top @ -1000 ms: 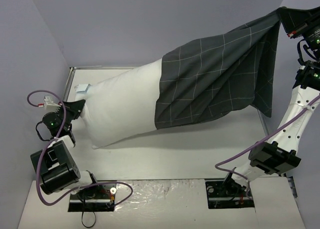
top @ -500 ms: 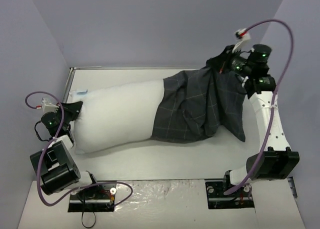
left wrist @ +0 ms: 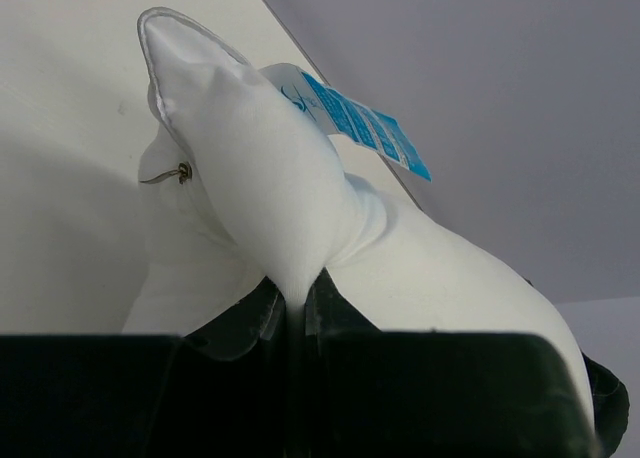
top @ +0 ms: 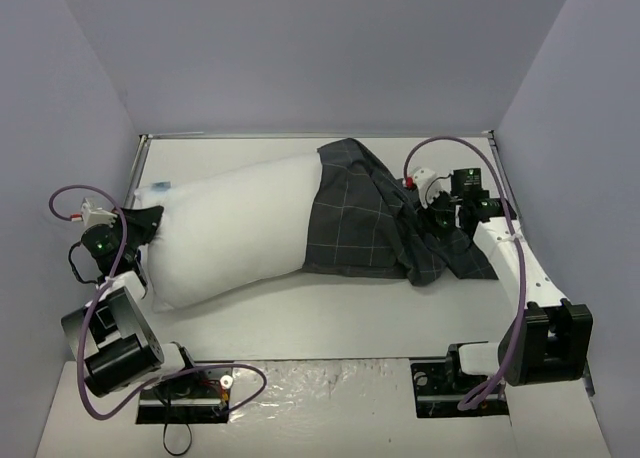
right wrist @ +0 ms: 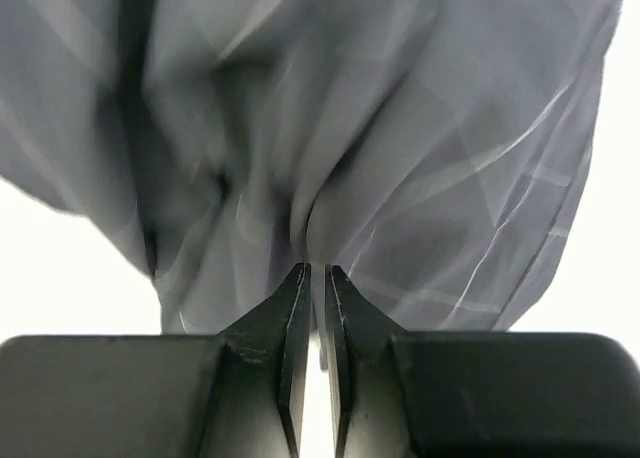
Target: Remove the pillowcase from the pillow
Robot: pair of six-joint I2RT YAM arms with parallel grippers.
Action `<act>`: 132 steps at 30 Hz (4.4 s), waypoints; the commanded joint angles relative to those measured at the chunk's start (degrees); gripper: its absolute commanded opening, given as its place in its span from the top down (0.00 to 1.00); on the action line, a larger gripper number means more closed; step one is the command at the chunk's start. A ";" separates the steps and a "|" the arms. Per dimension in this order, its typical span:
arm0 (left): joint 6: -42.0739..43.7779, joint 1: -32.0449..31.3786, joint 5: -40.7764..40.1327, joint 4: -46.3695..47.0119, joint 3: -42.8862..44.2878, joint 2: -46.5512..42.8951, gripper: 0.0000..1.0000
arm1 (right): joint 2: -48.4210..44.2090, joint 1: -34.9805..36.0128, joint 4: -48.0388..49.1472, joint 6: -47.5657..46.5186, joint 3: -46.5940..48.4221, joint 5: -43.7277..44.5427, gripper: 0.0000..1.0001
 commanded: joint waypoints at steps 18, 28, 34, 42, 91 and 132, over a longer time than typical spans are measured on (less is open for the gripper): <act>-0.23 -0.06 -0.17 -4.13 -1.49 -6.20 0.98 | 1.63 1.15 -11.33 -9.65 1.46 -20.64 0.00; -1.20 -0.86 0.18 -4.58 -2.54 -7.70 0.98 | 9.26 6.77 4.21 0.71 -4.61 -10.01 0.17; -0.06 -0.77 -0.08 -5.19 -2.28 -8.22 0.98 | 12.46 5.64 4.14 3.01 -1.10 -3.32 1.00; 0.39 0.64 -1.31 -4.93 -1.75 -5.77 0.98 | 0.40 -15.87 4.06 6.85 23.21 -12.60 1.00; 1.17 -2.35 2.47 -3.17 4.75 5.93 0.98 | 10.25 -17.48 56.33 66.02 61.12 -15.45 1.00; 20.59 -15.62 -20.64 -59.57 41.48 -8.04 0.09 | -3.02 -10.17 8.36 18.01 20.86 5.18 0.00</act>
